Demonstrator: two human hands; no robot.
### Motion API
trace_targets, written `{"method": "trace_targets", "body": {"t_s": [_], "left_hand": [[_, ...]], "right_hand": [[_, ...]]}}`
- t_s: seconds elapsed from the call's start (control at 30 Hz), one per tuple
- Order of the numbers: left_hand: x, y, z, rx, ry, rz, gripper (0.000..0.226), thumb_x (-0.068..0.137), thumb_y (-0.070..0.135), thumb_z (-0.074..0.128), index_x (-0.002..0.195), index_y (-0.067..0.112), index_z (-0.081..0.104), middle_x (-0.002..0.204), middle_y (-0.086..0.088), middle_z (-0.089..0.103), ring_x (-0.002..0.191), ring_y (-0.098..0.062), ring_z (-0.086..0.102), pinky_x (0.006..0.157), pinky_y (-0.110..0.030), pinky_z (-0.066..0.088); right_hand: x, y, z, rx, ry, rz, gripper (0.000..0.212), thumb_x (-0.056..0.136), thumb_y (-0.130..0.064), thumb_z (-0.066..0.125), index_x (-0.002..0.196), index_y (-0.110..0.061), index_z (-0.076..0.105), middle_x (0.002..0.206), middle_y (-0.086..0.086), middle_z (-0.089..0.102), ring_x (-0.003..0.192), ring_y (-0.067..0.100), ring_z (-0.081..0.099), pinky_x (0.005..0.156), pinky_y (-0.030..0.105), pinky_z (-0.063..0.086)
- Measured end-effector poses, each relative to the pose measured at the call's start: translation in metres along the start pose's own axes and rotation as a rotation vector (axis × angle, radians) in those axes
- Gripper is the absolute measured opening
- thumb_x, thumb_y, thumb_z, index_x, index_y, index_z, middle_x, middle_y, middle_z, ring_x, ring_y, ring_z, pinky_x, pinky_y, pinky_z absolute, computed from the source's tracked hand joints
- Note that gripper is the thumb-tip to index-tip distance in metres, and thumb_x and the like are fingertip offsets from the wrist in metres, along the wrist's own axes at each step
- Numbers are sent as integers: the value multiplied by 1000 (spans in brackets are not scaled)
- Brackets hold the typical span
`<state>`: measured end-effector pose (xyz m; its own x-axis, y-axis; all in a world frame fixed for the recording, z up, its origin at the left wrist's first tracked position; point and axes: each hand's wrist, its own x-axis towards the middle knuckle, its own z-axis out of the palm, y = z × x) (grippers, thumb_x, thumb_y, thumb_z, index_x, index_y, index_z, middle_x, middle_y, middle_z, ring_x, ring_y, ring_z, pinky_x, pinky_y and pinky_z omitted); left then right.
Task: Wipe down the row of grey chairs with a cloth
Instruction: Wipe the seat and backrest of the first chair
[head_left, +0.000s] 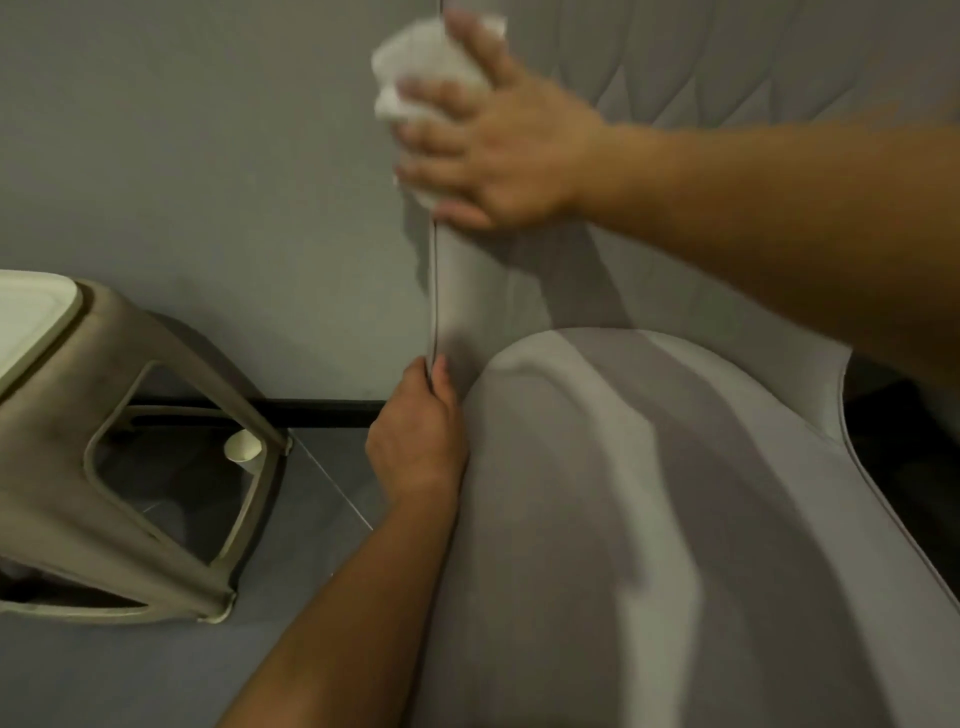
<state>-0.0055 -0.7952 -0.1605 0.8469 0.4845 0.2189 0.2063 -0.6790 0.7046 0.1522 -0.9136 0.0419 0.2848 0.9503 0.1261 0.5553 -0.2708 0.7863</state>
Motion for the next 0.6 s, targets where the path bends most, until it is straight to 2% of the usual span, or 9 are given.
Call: {"method": "trace_targets", "body": {"t_s": [0.07,0.13,0.17,0.23,0.3,0.37,0.43,0.5,0.6], "left_hand": [[1,1,0,11,-28,-9,50,100,59,22,108,26,60,85,-6,68,76,-32,60,62,-34,29],[1,-1,2,32,-36,-7,49,100,59,21,107,27,59,83,-7,68,71,-31,57,60,-35,28],[1,-3,3,42,-33,-3,49,99,59,21,107,28,58,84,-8,68,72,-33,59,60,-35,29],[2,-6,5,50,-33,8,50,97,61,18,107,29,56,86,-10,69,77,-36,63,59,-36,31],[1,-7,7,58,-48,23,56,95,64,12,107,30,53,87,-7,69,79,-35,64,60,-36,34],[2,-8,7,74,-61,28,59,92,66,7,107,31,52,90,-5,69,80,-34,65,60,-36,35],[4,-7,7,101,-74,14,59,92,66,7,113,33,52,96,-4,70,85,-33,66,61,-36,36],[6,-5,7,115,-79,1,62,91,67,5,117,33,51,99,-2,70,86,-32,66,63,-36,37],[4,-2,5,120,-72,12,64,89,67,2,115,32,50,98,-4,70,85,-33,66,63,-36,37]], "right_hand": [[7,29,-11,63,-26,167,51,105,-41,29,139,-7,46,147,22,43,137,42,38,109,68,30],[8,48,-26,101,-59,281,53,103,-45,28,141,-11,44,149,19,42,132,41,43,106,57,38],[9,51,-32,79,-63,307,56,103,-49,25,142,-15,45,152,15,40,136,39,41,108,58,35],[16,44,-40,45,-78,384,63,101,-58,19,144,-20,46,159,8,34,148,37,23,112,68,16],[26,22,-41,60,-129,444,69,100,-63,13,143,-23,50,159,3,35,151,38,9,109,77,-1],[34,-10,-33,39,-183,301,71,102,-60,10,138,-20,57,147,3,50,150,40,13,109,77,-8],[33,-28,-24,8,-202,90,72,103,-57,10,129,-17,64,125,3,66,141,37,34,114,69,-6],[29,-31,-21,-11,-221,-26,69,104,-53,10,120,-18,68,111,1,69,127,32,48,119,61,-1],[27,-17,-25,-25,-214,-100,63,105,-48,12,115,-18,66,110,4,67,120,31,51,119,58,4]]}}
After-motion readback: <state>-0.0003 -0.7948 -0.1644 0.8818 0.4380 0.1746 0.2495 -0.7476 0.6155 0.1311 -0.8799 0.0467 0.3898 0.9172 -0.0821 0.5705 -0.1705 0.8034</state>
